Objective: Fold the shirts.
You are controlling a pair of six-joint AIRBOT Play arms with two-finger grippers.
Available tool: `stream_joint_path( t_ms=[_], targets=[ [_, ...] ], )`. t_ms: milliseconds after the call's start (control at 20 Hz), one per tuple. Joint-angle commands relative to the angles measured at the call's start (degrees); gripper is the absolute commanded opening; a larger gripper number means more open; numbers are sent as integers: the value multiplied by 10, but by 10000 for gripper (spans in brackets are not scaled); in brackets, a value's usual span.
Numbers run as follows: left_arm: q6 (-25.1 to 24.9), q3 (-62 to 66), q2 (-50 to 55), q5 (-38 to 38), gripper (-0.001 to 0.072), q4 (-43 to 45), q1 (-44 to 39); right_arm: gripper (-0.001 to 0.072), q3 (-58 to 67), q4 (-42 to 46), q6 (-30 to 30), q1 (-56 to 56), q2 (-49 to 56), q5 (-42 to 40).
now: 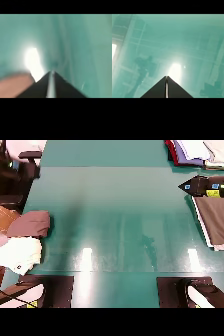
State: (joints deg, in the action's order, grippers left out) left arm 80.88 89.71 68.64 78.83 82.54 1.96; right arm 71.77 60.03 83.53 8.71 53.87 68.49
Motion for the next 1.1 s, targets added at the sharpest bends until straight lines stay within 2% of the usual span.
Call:
stream_joint_path(
  t_ms=[0,250,400,450,500,600,750,850,1050],
  targets=[
    [-2,-126,-9,29,712,41,89,17,0,0,0,0,0,0],
    [17,-323,-9,-94,711,79,135,18,0,0,0,0,0,0],
    [23,-376,-9,-133,708,102,135,18,0,0,0,0,0,-7],
    [30,-376,-9,-131,541,102,135,18,0,0,0,0,0,-11],
    [31,-375,-10,-130,312,102,135,18,0,0,0,0,0,-15],
    [31,-362,-21,-127,28,101,135,18,0,-1,0,0,0,-29],
    [31,-294,-84,-129,24,85,135,18,24,-6,0,0,1,-31],
    [14,-213,-138,-117,24,54,127,17,66,-5,0,0,1,-30],
    [-8,-38,-192,-60,23,19,36,17,160,-2,0,0,1,-39]
  ],
)
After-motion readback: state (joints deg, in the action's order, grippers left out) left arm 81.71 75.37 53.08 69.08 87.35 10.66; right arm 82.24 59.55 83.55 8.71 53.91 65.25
